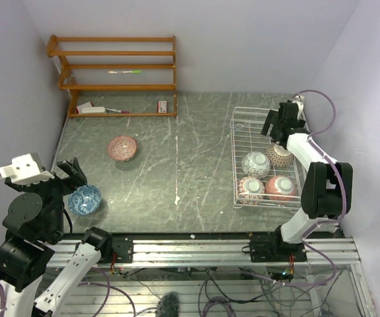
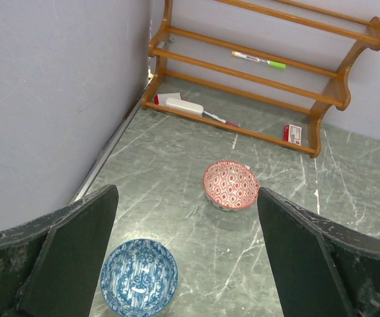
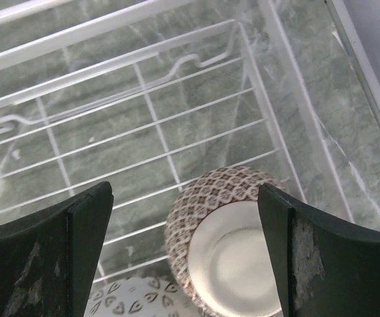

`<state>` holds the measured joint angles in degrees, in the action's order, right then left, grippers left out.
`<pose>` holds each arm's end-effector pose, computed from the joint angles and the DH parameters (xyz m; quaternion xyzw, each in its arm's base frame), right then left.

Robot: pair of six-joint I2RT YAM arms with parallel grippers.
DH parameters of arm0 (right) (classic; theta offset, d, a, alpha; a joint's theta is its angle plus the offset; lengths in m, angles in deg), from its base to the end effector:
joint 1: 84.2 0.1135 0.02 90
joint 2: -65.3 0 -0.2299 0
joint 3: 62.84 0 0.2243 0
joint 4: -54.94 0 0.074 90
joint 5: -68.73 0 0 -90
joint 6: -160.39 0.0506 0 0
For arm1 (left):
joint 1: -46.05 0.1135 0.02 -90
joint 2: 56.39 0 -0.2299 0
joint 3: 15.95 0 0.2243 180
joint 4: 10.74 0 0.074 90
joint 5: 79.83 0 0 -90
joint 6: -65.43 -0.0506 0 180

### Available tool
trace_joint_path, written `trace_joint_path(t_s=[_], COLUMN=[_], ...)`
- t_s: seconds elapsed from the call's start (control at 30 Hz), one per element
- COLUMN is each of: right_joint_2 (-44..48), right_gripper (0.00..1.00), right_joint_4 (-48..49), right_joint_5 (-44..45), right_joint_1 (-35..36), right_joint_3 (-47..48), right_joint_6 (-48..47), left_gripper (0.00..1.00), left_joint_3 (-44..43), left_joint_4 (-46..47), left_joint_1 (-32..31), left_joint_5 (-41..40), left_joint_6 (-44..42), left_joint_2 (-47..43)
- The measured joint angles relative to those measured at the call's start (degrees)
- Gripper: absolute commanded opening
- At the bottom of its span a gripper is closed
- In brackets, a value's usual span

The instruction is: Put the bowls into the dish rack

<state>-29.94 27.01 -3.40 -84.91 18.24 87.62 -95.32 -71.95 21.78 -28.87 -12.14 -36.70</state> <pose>0.3489 -0.0199 0.2057 0.2030 0.8819 -0.0828 0.4173 0.0405 0.0167 0.3816 -0.1622 0.6957 0.0202 0.6994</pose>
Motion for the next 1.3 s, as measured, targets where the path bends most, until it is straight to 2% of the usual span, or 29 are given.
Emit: trace_joint_path(t_s=[0.3,0.47,0.73,1.13,1.3], right_joint_2=[9.6,14.5,13.2,12.9,13.0], right_gripper=[0.93,0.93,0.93,0.93,0.93], right_joint_4=[1.0,0.4,-1.7,0.0,1.8], right_joint_5=[-0.3,-2.5,-7.7,-16.7,-23.0], right_joint_1=[8.5,9.0,8.9,8.9,8.9], right_joint_3=[-3.8,-8.2,-11.6,-13.8,-14.3], right_joint_6=[0.7,3.0,4.3,6.3,6.7], left_gripper=[0.98,0.98,0.98,0.98,0.97], left_joint_3=[0.4,0.4,0.4,0.4,0.4], left_joint_4=[0.3,0.3,0.3,0.3,0.3], left_joint_1=[-0.4,-0.4,-0.5,-0.5,-0.6], left_joint_5=[-0.2,-0.2,-0.2,-0.2,-0.2], left_joint_6=[-0.1,0.0,0.0,0.0,0.1], left_joint_2=[0.7,0.9,1.3,1.7,1.7])
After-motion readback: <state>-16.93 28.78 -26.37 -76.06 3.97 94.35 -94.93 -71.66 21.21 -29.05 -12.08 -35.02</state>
